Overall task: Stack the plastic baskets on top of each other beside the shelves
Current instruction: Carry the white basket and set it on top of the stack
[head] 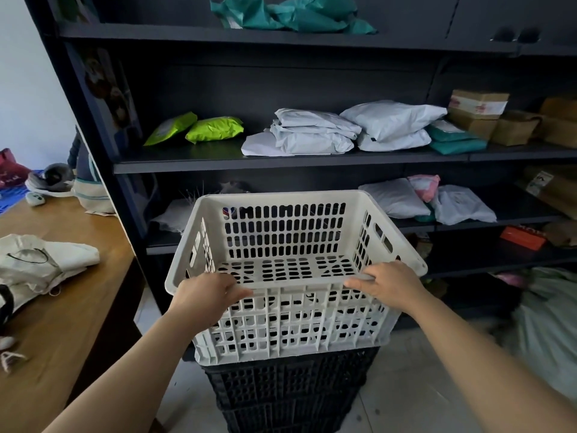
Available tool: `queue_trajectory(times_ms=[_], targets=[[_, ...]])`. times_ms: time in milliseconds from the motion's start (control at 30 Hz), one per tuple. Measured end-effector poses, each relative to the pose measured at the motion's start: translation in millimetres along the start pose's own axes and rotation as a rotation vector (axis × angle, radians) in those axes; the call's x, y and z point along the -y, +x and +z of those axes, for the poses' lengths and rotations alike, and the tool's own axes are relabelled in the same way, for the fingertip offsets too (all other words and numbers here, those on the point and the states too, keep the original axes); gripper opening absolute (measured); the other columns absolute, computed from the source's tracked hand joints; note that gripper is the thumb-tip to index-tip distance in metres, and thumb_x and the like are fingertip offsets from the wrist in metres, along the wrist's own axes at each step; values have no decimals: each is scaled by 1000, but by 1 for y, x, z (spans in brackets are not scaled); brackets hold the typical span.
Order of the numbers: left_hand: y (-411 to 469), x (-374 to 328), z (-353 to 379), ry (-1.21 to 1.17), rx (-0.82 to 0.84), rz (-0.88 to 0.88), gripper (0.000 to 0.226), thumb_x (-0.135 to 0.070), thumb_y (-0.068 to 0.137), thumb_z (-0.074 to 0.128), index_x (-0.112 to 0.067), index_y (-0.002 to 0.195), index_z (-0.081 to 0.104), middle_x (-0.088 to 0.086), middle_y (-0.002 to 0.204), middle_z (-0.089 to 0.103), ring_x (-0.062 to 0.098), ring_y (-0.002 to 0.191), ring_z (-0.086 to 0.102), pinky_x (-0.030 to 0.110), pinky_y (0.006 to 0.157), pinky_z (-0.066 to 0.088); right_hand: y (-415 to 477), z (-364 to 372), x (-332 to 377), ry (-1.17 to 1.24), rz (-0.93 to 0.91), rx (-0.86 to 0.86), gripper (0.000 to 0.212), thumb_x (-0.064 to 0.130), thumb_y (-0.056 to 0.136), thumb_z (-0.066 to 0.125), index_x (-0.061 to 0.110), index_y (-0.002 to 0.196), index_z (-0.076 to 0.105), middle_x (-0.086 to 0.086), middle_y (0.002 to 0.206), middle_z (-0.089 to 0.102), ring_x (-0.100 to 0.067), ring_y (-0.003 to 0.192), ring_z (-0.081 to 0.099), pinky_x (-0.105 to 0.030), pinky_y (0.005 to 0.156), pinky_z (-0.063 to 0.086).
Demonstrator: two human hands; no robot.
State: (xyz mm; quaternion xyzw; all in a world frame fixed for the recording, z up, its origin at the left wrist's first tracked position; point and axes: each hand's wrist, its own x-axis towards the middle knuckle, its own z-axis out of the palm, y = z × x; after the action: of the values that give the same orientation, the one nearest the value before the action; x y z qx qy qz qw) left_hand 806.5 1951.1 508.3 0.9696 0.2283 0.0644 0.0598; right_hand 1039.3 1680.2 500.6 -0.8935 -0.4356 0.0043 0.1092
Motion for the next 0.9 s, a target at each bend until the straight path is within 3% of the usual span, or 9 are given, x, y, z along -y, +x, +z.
queue_trajectory(times_ms=[267, 367, 533, 767, 900], targets=[[-11, 3, 10, -44, -99, -46, 65, -78, 72, 25, -22, 69, 56, -4, 55, 57, 12, 52, 55, 26, 50, 40, 15, -1, 7, 67, -13, 110, 73, 92, 61, 28, 20, 61, 40, 4, 58, 42, -13, 54, 45, -25, 54, 29], [-13, -2, 14, -4, -130, -32, 69, -78, 70, 14, -22, 71, 54, -6, 58, 56, 11, 56, 54, 30, 66, 37, 15, 3, 3, 83, -7, 108, 77, 94, 59, 27, 19, 62, 41, 3, 57, 41, -13, 52, 44, -27, 53, 32], [-14, -10, 13, 1, -50, -119, 44, -69, 85, 28, -33, 75, 52, -16, 75, 57, 10, 80, 51, 38, 97, 33, 18, -1, -1, 51, -51, 132, 82, 94, 57, 23, 17, 64, 48, 1, 58, 46, -13, 49, 44, -29, 51, 37], [-10, -34, 14, 11, -105, -138, 48, -71, 84, 25, -33, 80, 55, -18, 81, 57, 11, 94, 53, 41, 105, 24, 21, -14, -20, 37, -96, 114, 71, 85, 70, 32, 16, 62, 46, 0, 59, 45, -15, 49, 43, -29, 52, 37], [-20, -30, 22, 55, -157, -123, 74, -86, 68, -7, -36, 76, 48, -15, 79, 56, 11, 92, 53, 39, 103, 22, 12, -5, -15, -5, -121, 72, 68, 83, 73, 29, 17, 61, 42, 1, 59, 44, -15, 51, 44, -30, 52, 37]])
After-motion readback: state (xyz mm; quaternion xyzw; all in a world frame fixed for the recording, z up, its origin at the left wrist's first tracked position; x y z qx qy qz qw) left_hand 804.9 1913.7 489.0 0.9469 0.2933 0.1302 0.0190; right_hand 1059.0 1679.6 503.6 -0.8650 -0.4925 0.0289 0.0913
